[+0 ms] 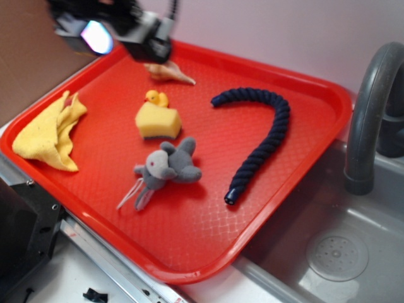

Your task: Grab the blue rope.

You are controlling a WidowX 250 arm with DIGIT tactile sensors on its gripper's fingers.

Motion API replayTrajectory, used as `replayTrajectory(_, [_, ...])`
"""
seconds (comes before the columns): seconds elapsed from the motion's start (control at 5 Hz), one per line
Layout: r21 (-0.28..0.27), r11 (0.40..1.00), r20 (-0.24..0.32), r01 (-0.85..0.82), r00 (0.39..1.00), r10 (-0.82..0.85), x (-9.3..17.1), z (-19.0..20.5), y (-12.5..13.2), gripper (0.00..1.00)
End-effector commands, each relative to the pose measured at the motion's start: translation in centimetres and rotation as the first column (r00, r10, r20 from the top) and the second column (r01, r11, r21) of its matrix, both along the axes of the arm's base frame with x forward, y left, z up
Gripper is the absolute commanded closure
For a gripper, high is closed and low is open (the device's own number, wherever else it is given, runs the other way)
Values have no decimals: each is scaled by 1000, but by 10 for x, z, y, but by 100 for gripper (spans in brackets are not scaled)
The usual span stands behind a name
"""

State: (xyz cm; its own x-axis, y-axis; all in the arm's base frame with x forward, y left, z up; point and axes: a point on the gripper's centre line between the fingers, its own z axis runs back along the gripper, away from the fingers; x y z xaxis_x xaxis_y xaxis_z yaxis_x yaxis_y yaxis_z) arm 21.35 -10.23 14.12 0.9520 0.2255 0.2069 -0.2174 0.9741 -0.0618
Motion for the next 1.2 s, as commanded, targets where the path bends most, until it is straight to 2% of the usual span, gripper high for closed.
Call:
replayTrajectory(0.0, [-109,994,33,29,999,-26,59,-34,-34,0])
replayTrajectory(0.4, [-103,991,-55,86,994,-92,84,-91,-55,0])
replayTrajectory(0.6, [-109,989,-79,101,991,-110,88,-104,-60,0])
replayTrajectory(0.8, [-103,984,-72,147,985,-155,93,-109,-63,0])
replayTrajectory(1.0, [-88,981,-88,176,979,-183,92,-108,-68,100])
